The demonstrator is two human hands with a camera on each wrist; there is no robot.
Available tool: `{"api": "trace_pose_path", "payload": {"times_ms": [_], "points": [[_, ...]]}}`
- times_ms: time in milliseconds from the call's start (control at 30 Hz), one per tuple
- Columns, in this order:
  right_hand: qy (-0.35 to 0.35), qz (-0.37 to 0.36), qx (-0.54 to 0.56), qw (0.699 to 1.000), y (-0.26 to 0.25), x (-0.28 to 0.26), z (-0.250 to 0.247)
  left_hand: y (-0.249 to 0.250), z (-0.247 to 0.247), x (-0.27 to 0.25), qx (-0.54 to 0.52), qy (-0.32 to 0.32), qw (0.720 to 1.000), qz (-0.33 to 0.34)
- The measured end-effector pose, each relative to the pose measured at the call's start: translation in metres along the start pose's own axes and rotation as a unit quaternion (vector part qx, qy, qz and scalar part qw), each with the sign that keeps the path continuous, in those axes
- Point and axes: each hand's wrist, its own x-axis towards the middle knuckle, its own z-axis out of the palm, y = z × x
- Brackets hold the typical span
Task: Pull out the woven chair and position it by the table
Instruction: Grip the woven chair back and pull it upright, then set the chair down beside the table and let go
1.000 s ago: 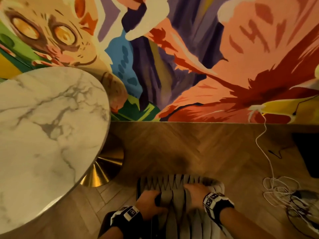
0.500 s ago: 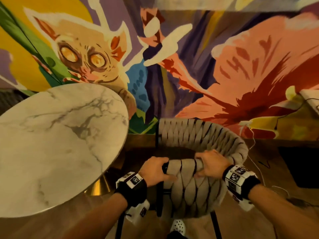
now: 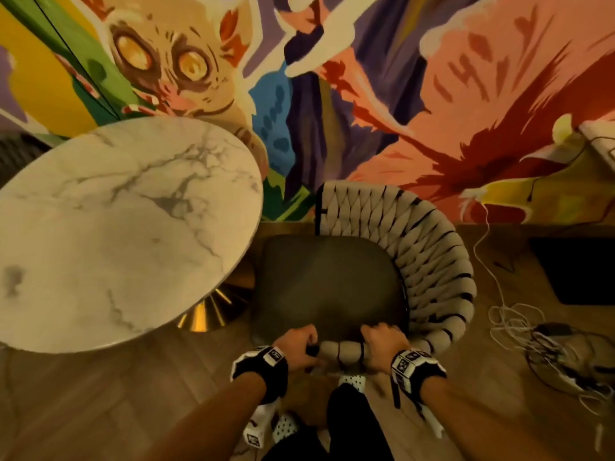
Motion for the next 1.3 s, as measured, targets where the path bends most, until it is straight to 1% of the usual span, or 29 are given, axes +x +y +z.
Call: {"api": "trace_pose_path", "payload": {"times_ms": [33, 100, 167, 200, 233, 267, 300, 333, 400, 433, 500, 533, 567, 600, 633, 667, 700, 767, 800, 833, 867, 900, 933, 967, 1000, 1100, 1133, 1200, 1300], "points": [[-0.005, -0.003, -0.005, 1.000, -0.006, -0.002, 0.014, -0.016, 0.004, -0.010, -0.018, 0.005, 1.000, -0.005], [-0.011, -0.005, -0.004, 1.000, -0.014, -0.009, 0.037, -0.058, 0.011, -0.030, -0.057, 0.009, 0.997, -0.048], [-0.030, 0.005, 0.009, 0.999, -0.016, -0.016, 0.051, -0.102, 0.015, -0.051, -0.132, 0.061, 0.980, -0.137], [-0.047, 0.011, 0.018, 0.999, -0.018, -0.021, 0.059, -0.121, 0.018, -0.067, -0.183, 0.095, 0.960, -0.189], [-0.057, 0.022, 0.027, 0.998, -0.020, -0.026, 0.067, -0.136, 0.018, -0.082, -0.243, 0.133, 0.932, -0.235], [-0.073, 0.033, 0.040, 0.996, -0.023, -0.033, 0.077, -0.148, 0.021, -0.100, -0.303, 0.167, 0.896, -0.279], [-0.083, 0.044, 0.057, 0.994, -0.024, -0.040, 0.084, -0.158, 0.022, -0.116, -0.355, 0.181, 0.861, -0.317], [-0.098, 0.057, 0.085, 0.990, -0.024, -0.046, 0.095, -0.169, 0.024, -0.133, -0.398, 0.175, 0.831, -0.348], [-0.119, 0.079, 0.168, 0.975, -0.021, -0.057, 0.118, -0.192, 0.032, -0.158, -0.441, 0.143, 0.797, -0.386], [-0.109, 0.093, 0.220, 0.965, -0.019, -0.064, 0.128, -0.200, 0.037, -0.169, -0.449, 0.130, 0.787, -0.403], [-0.074, 0.140, 0.335, 0.929, -0.011, -0.073, 0.137, -0.213, 0.048, -0.179, -0.466, 0.129, 0.770, -0.416], [-0.058, 0.174, 0.390, 0.902, -0.004, -0.079, 0.142, -0.213, 0.051, -0.181, -0.471, 0.131, 0.764, -0.420], [-0.037, 0.211, 0.453, 0.865, 0.002, -0.085, 0.141, -0.212, 0.052, -0.179, -0.474, 0.136, 0.761, -0.422], [-0.005, 0.261, 0.523, 0.811, 0.008, -0.094, 0.136, -0.207, 0.052, -0.175, -0.474, 0.133, 0.763, -0.419], [0.025, 0.300, 0.594, 0.746, 0.013, -0.103, 0.134, -0.203, 0.051, -0.170, -0.473, 0.131, 0.768, -0.412], [0.036, 0.337, 0.648, 0.682, 0.019, -0.111, 0.134, -0.198, 0.049, -0.164, -0.472, 0.127, 0.775, -0.400], [0.031, 0.364, 0.693, 0.622, 0.023, -0.119, 0.138, -0.192, 0.046, -0.157, -0.466, 0.124, 0.786, -0.386], [-0.017, 0.419, 0.755, 0.504, 0.025, -0.127, 0.149, -0.183, 0.040, -0.145, -0.452, 0.118, 0.808, -0.358], [-0.031, 0.436, 0.776, 0.454, 0.022, -0.128, 0.152, -0.179, 0.038, -0.141, -0.452, 0.114, 0.813, -0.348], [-0.038, 0.432, 0.805, 0.404, 0.022, -0.124, 0.158, -0.176, 0.037, -0.138, -0.453, 0.112, 0.815, -0.343], [-0.024, 0.436, 0.809, 0.394, 0.025, -0.118, 0.155, -0.175, 0.036, -0.135, -0.455, 0.110, 0.815, -0.342], [0.005, 0.429, 0.814, 0.392, 0.028, -0.109, 0.153, -0.174, 0.036, -0.133, -0.455, 0.106, 0.815, -0.342], [0.035, 0.439, 0.795, 0.418, 0.034, -0.104, 0.144, -0.173, 0.036, -0.133, -0.458, 0.102, 0.813, -0.344], [0.054, 0.443, 0.784, 0.431, 0.043, -0.098, 0.140, -0.174, 0.036, -0.134, -0.457, 0.098, 0.813, -0.347], [0.063, 0.459, 0.773, 0.434, 0.053, -0.097, 0.132, -0.175, 0.036, -0.136, -0.454, 0.092, 0.813, -0.353], [0.090, 0.483, 0.762, 0.423, 0.091, -0.088, 0.128, -0.186, 0.036, -0.141, -0.451, 0.087, 0.805, -0.375], [0.088, 0.485, 0.762, 0.421, 0.097, -0.085, 0.125, -0.189, 0.036, -0.145, -0.450, 0.088, 0.802, -0.382], [0.067, 0.467, 0.765, 0.438, 0.105, -0.072, 0.118, -0.195, 0.036, -0.148, -0.449, 0.092, 0.795, -0.398], [0.054, 0.454, 0.769, 0.448, 0.100, -0.060, 0.095, -0.198, 0.033, -0.151, -0.448, 0.101, 0.787, -0.412]]}}
